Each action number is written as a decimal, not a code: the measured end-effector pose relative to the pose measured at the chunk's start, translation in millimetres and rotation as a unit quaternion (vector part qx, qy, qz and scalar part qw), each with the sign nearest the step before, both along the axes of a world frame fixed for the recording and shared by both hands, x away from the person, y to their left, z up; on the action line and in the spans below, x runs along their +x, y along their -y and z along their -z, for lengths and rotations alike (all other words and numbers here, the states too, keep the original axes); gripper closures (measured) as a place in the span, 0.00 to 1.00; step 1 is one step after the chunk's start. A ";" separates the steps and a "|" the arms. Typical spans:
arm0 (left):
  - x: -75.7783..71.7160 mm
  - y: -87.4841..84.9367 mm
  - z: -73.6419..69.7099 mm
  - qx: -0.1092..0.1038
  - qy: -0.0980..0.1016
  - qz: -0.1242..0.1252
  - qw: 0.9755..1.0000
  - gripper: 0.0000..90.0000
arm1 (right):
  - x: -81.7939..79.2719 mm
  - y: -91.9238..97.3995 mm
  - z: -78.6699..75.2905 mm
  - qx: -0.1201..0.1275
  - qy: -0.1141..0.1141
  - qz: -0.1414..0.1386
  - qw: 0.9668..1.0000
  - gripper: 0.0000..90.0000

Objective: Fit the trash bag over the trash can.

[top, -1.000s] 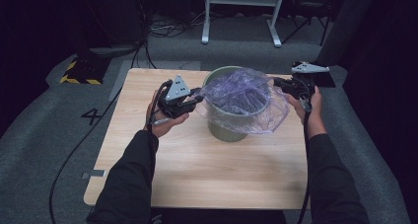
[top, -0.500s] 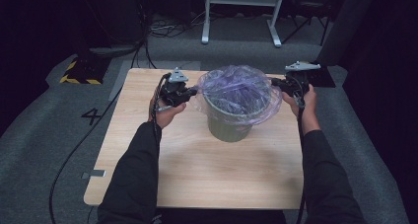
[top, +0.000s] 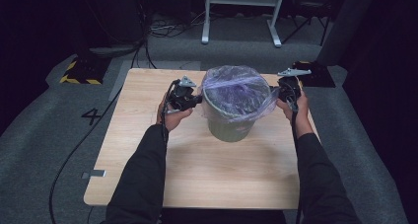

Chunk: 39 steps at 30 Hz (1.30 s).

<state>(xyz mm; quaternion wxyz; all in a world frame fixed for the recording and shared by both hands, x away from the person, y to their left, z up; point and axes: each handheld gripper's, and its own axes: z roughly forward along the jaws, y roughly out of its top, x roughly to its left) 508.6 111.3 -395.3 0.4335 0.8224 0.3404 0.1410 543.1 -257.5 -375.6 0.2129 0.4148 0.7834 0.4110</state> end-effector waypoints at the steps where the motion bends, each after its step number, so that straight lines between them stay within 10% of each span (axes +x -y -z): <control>1: -0.2 -0.2 0.5 0.000 -0.001 0.000 1.000 0.99 | -0.4 -1.0 2.0 0.003 -0.002 -0.002 1.000 1.00; 25: -54.4 -19.8 10.6 -0.002 0.025 0.057 0.998 0.99 | -36.2 3.2 16.8 0.055 -0.008 -0.076 0.996 1.00; 28: -57.5 -20.0 7.0 0.025 0.045 0.045 0.998 0.83 | -36.8 2.6 18.0 0.030 -0.010 -0.073 0.997 1.00; 39: -65.7 -45.7 -25.0 -0.039 0.072 0.023 0.996 0.29 | -38.7 12.5 -10.1 0.035 0.030 -0.047 0.998 1.00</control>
